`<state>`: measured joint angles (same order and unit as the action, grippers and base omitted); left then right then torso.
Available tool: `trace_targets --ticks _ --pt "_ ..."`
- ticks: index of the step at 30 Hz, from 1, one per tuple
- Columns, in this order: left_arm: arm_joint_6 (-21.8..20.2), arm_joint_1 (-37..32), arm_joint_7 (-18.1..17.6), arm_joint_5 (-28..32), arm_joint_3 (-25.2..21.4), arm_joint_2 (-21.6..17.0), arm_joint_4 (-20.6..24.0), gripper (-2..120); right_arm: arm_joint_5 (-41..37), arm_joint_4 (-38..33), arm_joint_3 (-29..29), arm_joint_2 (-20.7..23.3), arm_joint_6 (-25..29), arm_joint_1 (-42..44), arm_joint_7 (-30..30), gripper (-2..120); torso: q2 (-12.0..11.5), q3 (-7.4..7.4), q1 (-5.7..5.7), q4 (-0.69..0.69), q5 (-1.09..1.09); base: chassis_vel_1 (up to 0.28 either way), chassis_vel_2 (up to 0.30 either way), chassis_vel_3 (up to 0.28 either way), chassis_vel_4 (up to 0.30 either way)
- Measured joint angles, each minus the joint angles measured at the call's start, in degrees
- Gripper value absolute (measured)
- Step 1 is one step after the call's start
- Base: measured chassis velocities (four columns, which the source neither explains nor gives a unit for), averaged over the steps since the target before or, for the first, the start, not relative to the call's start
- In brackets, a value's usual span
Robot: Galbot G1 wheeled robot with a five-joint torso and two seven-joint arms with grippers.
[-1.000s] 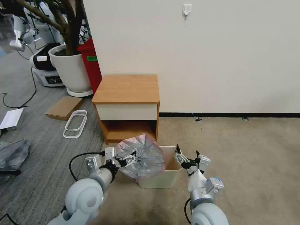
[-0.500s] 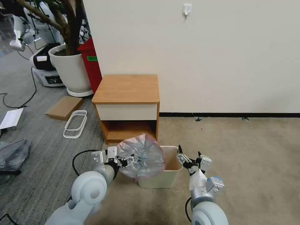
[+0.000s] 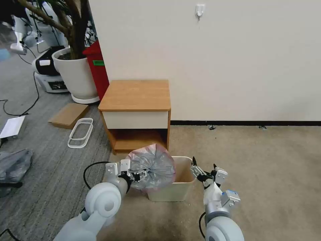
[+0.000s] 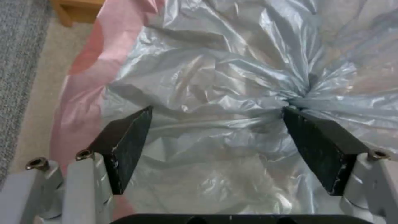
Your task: Pick up the garbage bag from the table and place it over the trash can.
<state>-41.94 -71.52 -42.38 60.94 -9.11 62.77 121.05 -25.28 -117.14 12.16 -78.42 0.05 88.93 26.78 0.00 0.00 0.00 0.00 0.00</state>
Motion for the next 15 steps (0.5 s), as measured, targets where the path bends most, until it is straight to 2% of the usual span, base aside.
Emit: trace_targets --ticks 10,15 --pt "0.0 2.8 -2.4 2.3 2.1 -0.4 -2.0 78 -0.1 1.3 0.2 0.0 0.5 -0.3 0.1 99 0.0 0.0 0.0 0.0 0.0 0.0 0.0 0.0 0.0" --pt "0.1 4.4 -4.0 4.1 3.7 -0.2 -3.1 71 -0.2 2.0 0.4 0.1 0.7 -0.6 0.2 99 0.0 0.0 0.0 0.0 0.0 0.0 0.0 0.0 0.0"
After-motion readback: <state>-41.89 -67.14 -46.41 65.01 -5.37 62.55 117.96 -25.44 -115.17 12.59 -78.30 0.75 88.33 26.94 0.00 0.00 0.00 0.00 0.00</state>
